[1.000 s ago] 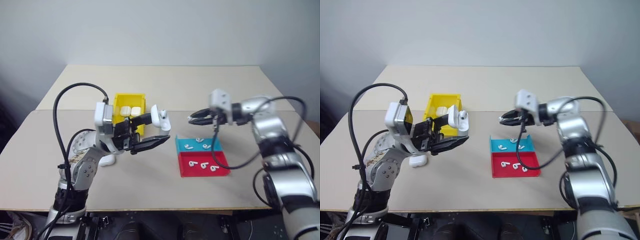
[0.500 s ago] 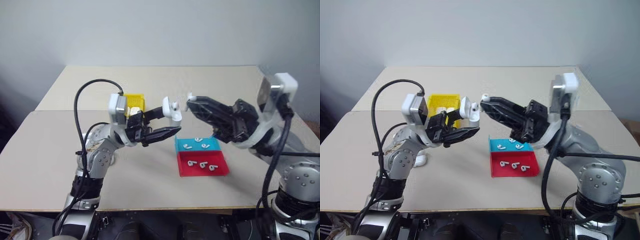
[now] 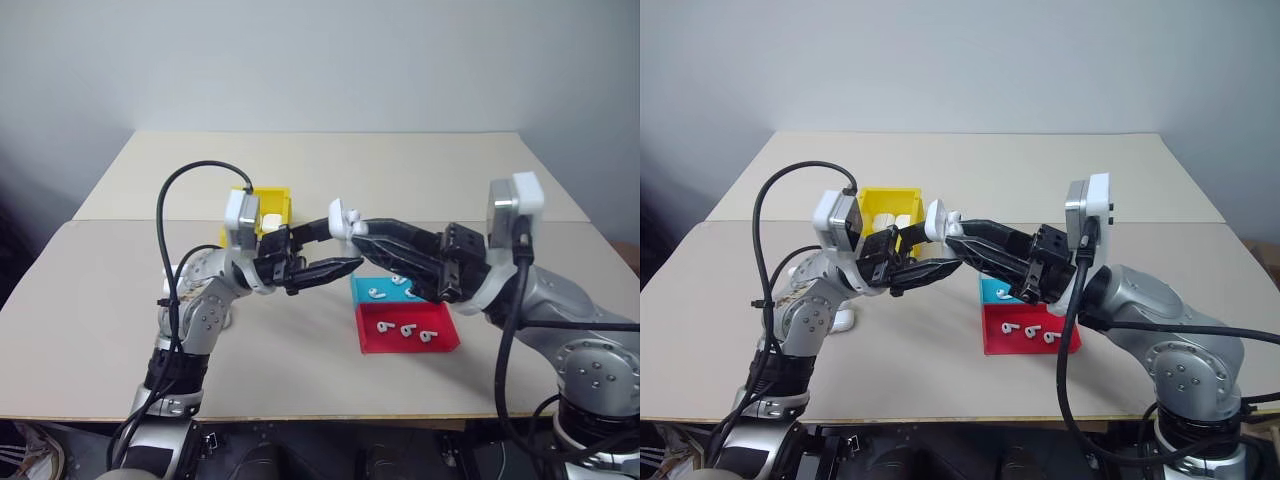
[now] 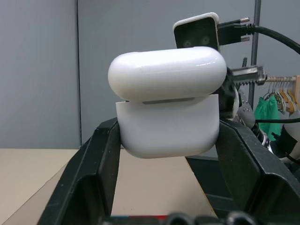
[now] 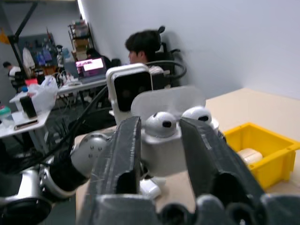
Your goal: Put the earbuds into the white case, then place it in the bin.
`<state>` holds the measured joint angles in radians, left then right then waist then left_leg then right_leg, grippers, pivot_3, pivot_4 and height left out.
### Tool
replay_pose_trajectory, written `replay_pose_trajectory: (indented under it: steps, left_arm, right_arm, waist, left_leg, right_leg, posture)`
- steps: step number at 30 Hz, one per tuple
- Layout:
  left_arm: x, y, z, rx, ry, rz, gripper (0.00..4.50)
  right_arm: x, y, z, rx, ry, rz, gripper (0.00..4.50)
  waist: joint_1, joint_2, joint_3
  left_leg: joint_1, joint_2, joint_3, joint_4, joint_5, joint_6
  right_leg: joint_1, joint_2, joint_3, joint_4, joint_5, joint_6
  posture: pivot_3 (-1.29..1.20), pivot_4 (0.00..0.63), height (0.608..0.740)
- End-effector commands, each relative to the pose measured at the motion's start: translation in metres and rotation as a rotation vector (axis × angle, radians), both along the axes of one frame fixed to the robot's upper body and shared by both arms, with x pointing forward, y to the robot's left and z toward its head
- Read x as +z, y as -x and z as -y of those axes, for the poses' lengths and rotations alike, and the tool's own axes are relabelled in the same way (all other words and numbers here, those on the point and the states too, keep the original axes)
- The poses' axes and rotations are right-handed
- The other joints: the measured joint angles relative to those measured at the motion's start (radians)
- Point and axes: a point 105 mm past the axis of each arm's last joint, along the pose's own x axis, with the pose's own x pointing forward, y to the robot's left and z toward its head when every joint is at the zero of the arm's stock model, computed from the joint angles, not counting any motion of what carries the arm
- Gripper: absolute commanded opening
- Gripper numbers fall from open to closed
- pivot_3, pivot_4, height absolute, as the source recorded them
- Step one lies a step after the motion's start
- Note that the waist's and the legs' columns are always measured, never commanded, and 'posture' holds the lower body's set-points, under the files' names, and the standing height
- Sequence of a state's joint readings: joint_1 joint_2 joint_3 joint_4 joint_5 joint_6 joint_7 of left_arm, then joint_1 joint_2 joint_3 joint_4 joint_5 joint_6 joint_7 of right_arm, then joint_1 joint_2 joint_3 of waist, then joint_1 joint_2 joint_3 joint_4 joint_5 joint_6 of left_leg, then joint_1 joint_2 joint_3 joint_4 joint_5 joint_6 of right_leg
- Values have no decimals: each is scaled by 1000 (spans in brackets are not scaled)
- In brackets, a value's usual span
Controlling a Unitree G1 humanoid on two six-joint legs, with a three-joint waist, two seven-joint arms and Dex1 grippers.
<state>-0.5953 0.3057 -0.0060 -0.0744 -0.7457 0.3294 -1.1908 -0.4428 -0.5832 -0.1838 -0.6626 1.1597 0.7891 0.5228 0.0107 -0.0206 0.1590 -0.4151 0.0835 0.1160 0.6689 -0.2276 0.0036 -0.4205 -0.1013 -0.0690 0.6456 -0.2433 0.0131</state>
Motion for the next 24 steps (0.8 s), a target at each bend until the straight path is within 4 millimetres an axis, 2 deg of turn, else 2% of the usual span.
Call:
replay_pose_trajectory:
  steps: [1,5,10,13,15,18,24]
  left_arm:
    - [16,8,1,-17,32,82,2769]
    - [16,10,1,-17,31,88,2769]
    - [12,6,1,7,7,82,2769]
    - [-2,-4,0,73,-53,62,2769]
    - [-9,-11,1,114,-86,54,2769]
    - [-13,-14,3,132,-113,65,2769]
    - [-17,-19,9,180,-161,99,2769]
  right_arm:
    - [-3,3,-3,11,38,12,3027]
    - [4,-3,3,-28,42,32,4478]
    - [20,10,22,-9,51,113,4478]
    - [43,11,26,24,110,219,3867]
    - [50,6,18,33,192,270,3207]
    - [53,-6,1,58,300,312,2094]
    - [44,-22,-32,135,562,419,42]
  waist:
    - [-1,0,0]
    - [0,0,0]
    - [3,0,0]
    - [-1,0,0]
    - [-7,0,0]
    - [-10,0,0]
    - [-12,0,0]
  left_leg:
    - [0,0,0,0,0,0]
    - [0,0,0,0,0,0]
    - [-1,0,0,0,0,0]
    - [-1,0,0,1,0,1]
    - [0,0,0,1,0,1]
    - [1,1,-1,0,0,1]
    - [-2,1,1,0,0,1]
  right_leg:
    - [0,0,0,0,0,0]
    - [0,0,0,0,0,0]
    - [0,0,-1,-1,0,0]
    - [0,0,0,-1,0,0]
    - [0,0,1,0,0,0]
    - [0,2,0,0,0,0]
    - [-3,1,1,0,0,0]
  posture:
    - [0,150,740]
    - [0,150,740]
    - [0,150,740]
    - [0,150,740]
    - [0,150,740]
    - [0,150,740]
    - [0,150,740]
